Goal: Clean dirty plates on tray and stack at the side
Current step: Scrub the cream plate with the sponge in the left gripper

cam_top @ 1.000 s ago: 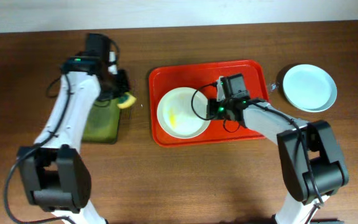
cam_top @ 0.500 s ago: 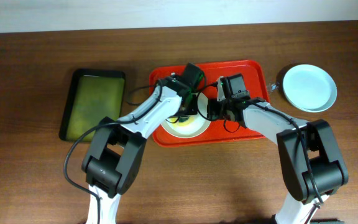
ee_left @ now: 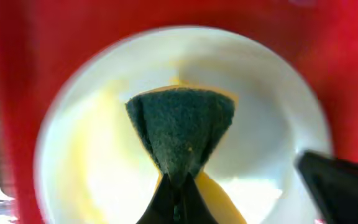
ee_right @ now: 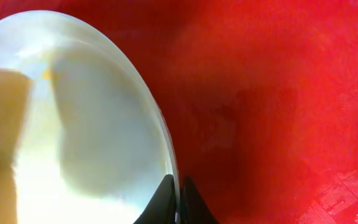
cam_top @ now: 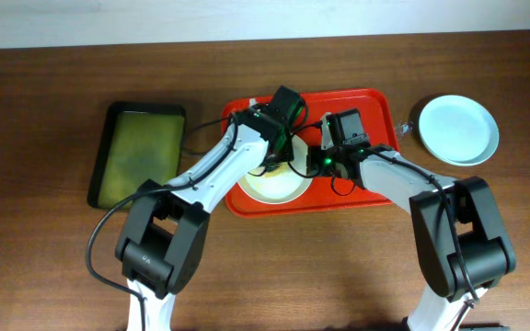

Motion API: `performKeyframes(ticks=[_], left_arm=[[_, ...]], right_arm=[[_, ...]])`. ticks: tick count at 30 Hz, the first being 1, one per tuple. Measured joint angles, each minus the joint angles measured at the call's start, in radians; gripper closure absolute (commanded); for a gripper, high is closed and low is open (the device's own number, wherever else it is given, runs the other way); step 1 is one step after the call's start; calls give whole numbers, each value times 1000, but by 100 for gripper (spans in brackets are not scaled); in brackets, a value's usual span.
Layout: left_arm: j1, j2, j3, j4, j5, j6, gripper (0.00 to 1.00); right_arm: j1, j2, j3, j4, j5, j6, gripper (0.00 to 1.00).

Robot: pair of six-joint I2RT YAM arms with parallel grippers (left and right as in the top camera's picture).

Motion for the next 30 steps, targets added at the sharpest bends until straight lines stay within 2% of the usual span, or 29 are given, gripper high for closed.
performKeyframes(ticks=[2,4,6,10,16,21,25,29,30], left_arm=[[-10,9,0,-1,59,0,100],[-12,45,-3,0,43,-1,100],[-15,75,-5,-23,-63,-3,100],[-15,87,-10,-98,-377,-4,100],[-13,84,66,-212,-516,-3,100],[77,-66,116,-236,-356,-4,100],[332,-99,93,-290,-237,-4,100],[518,-98,-55,-213,-159,-3,100],[561,-97,-87,-204,-155,-4,90]], right_arm=[[0,0,0,0,0,-1,95],[0,0,0,0,0,0,95],[0,1,0,0,0,0,95],[0,1,0,0,0,0,95],[0,2,1,0,-3,0,95],[0,2,1,0,-3,0,95],[0,2,1,0,-3,0,95],[0,2,1,0,0,0,95],[0,2,1,0,0,0,95]])
